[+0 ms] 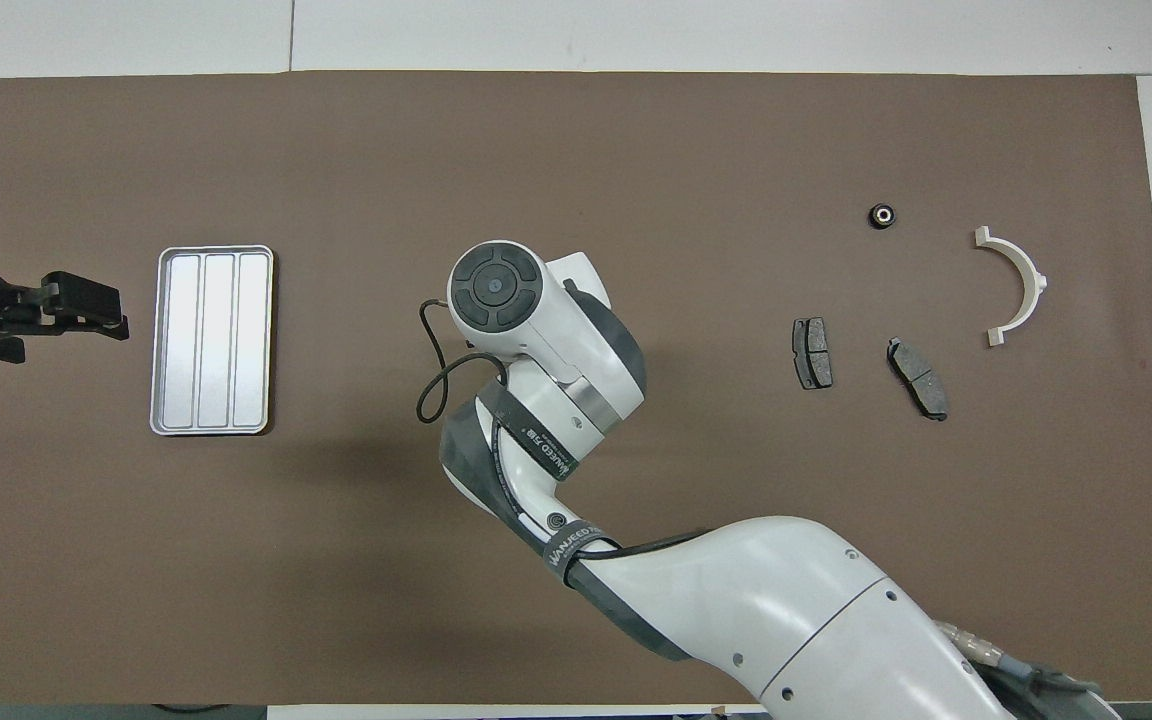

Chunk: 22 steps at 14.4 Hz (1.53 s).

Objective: Place bearing gear from tray to pile

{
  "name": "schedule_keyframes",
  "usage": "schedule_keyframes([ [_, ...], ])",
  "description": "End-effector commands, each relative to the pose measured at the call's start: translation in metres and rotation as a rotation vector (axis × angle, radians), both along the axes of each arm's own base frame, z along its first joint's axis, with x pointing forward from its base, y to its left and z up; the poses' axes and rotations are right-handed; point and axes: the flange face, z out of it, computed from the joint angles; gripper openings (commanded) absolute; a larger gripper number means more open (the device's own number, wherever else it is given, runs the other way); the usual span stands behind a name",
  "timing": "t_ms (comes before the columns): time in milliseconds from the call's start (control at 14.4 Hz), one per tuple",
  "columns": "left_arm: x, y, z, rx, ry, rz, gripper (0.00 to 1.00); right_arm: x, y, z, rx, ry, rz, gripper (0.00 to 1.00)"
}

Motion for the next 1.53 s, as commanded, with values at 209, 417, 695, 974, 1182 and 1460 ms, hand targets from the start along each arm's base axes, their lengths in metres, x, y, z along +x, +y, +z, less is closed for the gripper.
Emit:
schedule_keyframes([
  [209, 0.012, -0.006, 0.001, 0.003, -0.067, -0.025, 1.0, 0.0, -0.013, -0.023, -0.012, 0.008, -0.028, 1.0],
  [417, 0.018, -0.009, -0.004, 0.0, -0.056, -0.03, 1.0, 0.001, -0.015, -0.024, -0.005, 0.016, -0.033, 0.91],
  [695, 0.016, -0.004, -0.003, -0.01, -0.057, -0.017, 1.0, 0.001, -0.015, -0.024, 0.029, 0.042, -0.052, 0.86],
  [974, 0.015, -0.003, -0.001, -0.01, -0.06, -0.009, 1.0, 0.0, -0.013, -0.024, 0.03, 0.043, -0.052, 0.8],
  [1182, 0.015, 0.0, -0.001, -0.01, -0.062, -0.003, 1.0, -0.004, -0.009, -0.024, 0.052, 0.063, -0.063, 0.61],
  [1460, 0.013, -0.001, 0.0, -0.01, -0.062, -0.006, 1.0, -0.004, -0.009, -0.024, 0.053, 0.064, -0.063, 0.22],
])
